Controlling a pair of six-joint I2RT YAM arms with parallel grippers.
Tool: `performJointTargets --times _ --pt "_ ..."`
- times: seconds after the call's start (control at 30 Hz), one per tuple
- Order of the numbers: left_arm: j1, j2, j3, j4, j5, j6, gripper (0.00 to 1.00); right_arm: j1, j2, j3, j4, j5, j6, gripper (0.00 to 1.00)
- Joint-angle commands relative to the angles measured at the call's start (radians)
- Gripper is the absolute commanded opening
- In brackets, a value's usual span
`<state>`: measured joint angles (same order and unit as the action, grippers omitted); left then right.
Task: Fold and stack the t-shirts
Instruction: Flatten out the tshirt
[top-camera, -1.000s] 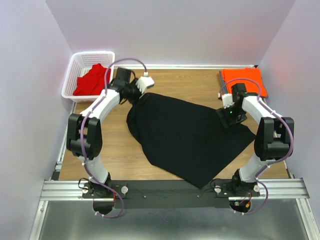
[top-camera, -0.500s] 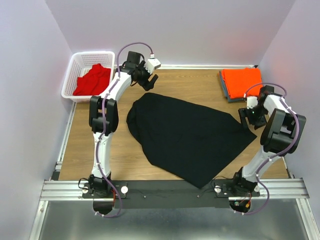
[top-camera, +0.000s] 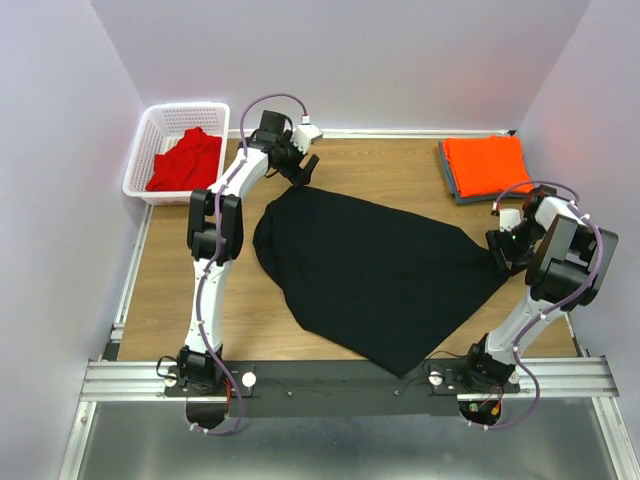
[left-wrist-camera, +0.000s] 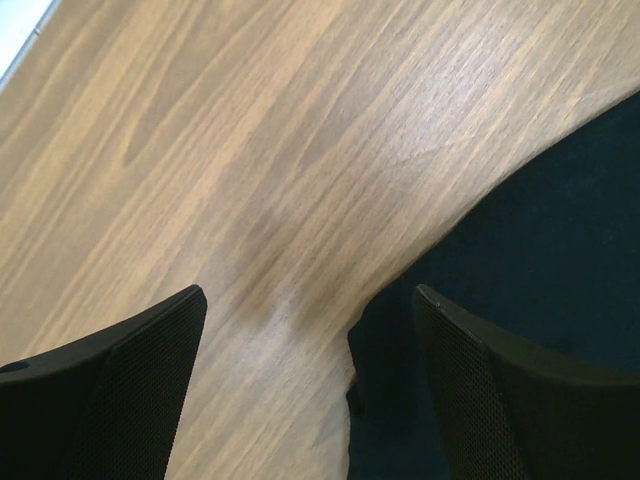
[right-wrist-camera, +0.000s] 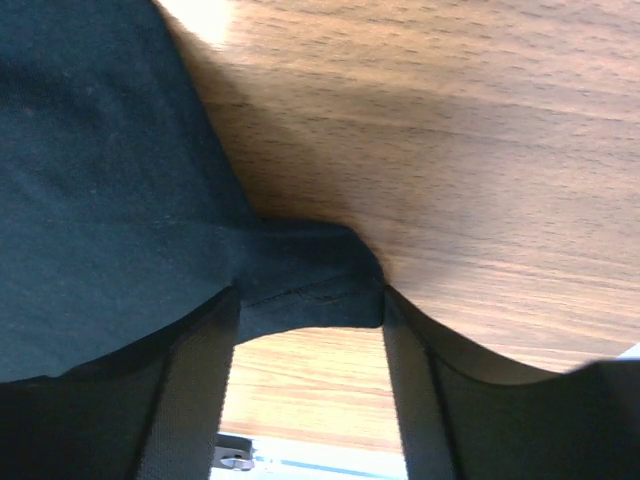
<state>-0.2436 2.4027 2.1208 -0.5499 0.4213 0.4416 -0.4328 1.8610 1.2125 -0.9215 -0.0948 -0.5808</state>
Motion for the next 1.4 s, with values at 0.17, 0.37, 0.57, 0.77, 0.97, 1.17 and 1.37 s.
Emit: performJointTargets --times 0.17,0.37,0.57,0.77,0.97,1.17,1.37 --pt "-0.005 0.016 0.021 -0.001 0.065 -0.035 0.92 -0.007 0.023 0.002 -0.02 -0.034 -0.016 0.67" --pt "-0.005 -0.013 0.008 -0.005 0.077 -0.032 0.92 -0.062 -0.06 0.125 -0.115 -0.095 -0.071 0.73" --pt "-0.006 -0.031 0.004 -0.022 0.068 -0.03 0.92 -0.132 0.042 0.271 -0.214 -0.132 -0.169 0.71" --pt "-0.006 -0.046 0.001 -0.033 0.042 -0.029 0.92 -0.135 0.156 0.328 -0.289 -0.195 -0.209 0.68" --pt "-0.006 -0.048 0.001 -0.038 0.027 -0.027 0.93 -0.135 0.202 0.329 -0.274 -0.206 -0.218 0.66" --pt "-0.006 -0.036 0.004 -0.038 0.011 -0.03 0.93 -0.133 0.221 0.276 -0.22 -0.183 -0.211 0.59" --pt "-0.005 -0.014 0.03 -0.051 -0.009 -0.029 0.95 -0.124 0.23 0.203 -0.182 -0.178 -0.209 0.56"
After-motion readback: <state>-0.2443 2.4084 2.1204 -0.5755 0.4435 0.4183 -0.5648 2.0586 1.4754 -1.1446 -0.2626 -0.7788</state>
